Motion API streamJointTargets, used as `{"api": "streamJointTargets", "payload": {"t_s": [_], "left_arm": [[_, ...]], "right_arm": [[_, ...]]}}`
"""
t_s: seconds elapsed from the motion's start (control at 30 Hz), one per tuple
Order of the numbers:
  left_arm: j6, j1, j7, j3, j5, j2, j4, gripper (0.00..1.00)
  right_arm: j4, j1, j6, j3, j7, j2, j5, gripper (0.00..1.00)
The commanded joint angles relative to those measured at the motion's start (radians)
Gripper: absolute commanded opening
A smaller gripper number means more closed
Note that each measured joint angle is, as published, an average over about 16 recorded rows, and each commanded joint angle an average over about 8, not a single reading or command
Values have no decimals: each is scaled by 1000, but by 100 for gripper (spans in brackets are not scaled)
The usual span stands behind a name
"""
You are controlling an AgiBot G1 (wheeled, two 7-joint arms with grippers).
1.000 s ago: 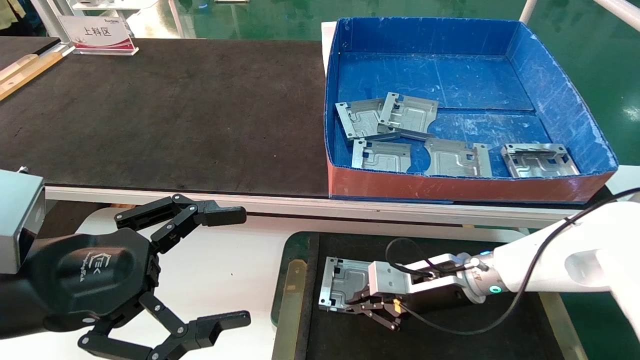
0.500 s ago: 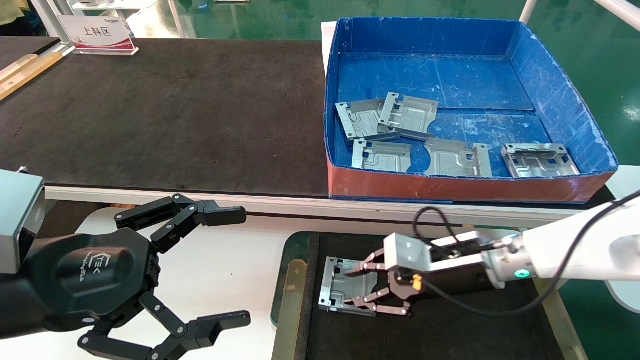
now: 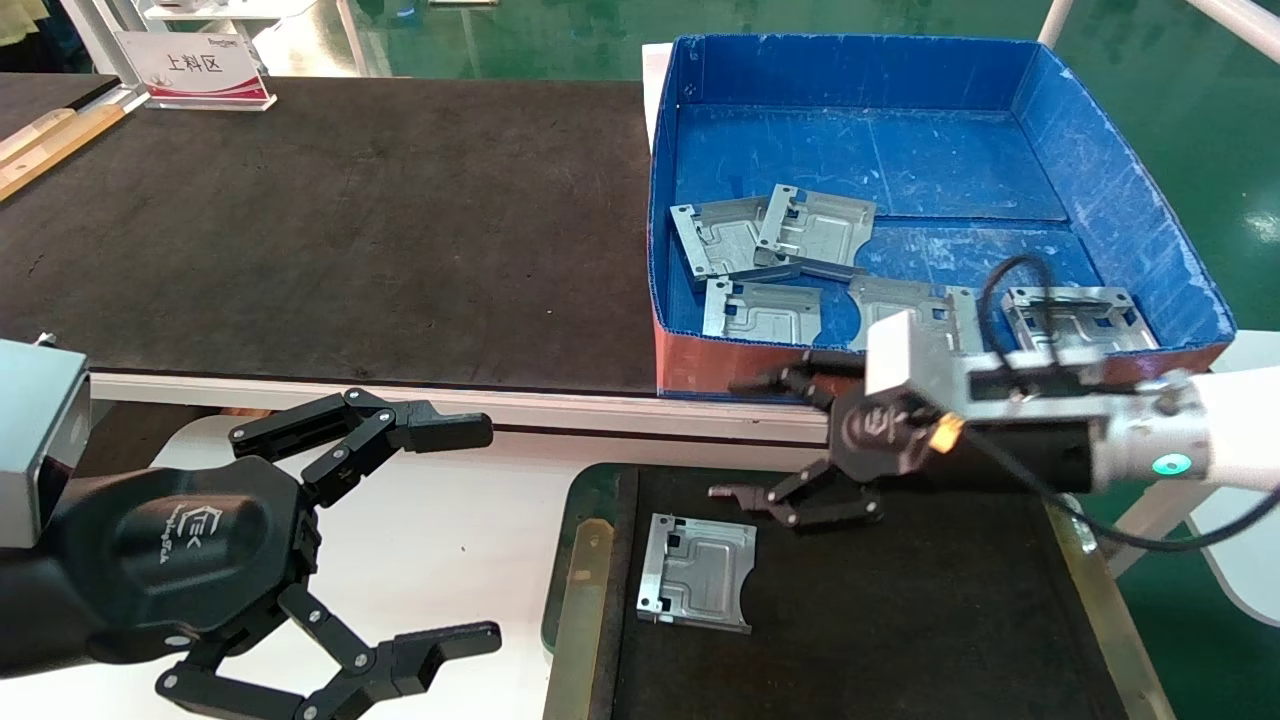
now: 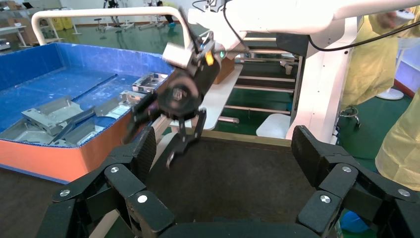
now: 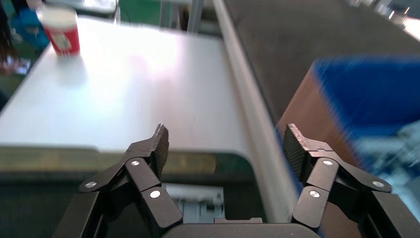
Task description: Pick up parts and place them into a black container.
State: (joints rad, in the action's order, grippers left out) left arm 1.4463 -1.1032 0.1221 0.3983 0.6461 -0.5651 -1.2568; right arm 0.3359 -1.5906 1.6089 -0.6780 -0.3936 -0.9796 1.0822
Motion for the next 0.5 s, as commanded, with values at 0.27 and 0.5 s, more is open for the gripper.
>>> {"api": "streamJointTargets", "payload": {"t_s": [0.27,0.5], "left_arm": [[0,0,0,0,0,0,0,100],[0,0,0,0,0,0,0,100]], "right_arm": [[394,73,-10,-57,210,184,-300,100],[441,54,-27,-68,247,247,-419,100]]}}
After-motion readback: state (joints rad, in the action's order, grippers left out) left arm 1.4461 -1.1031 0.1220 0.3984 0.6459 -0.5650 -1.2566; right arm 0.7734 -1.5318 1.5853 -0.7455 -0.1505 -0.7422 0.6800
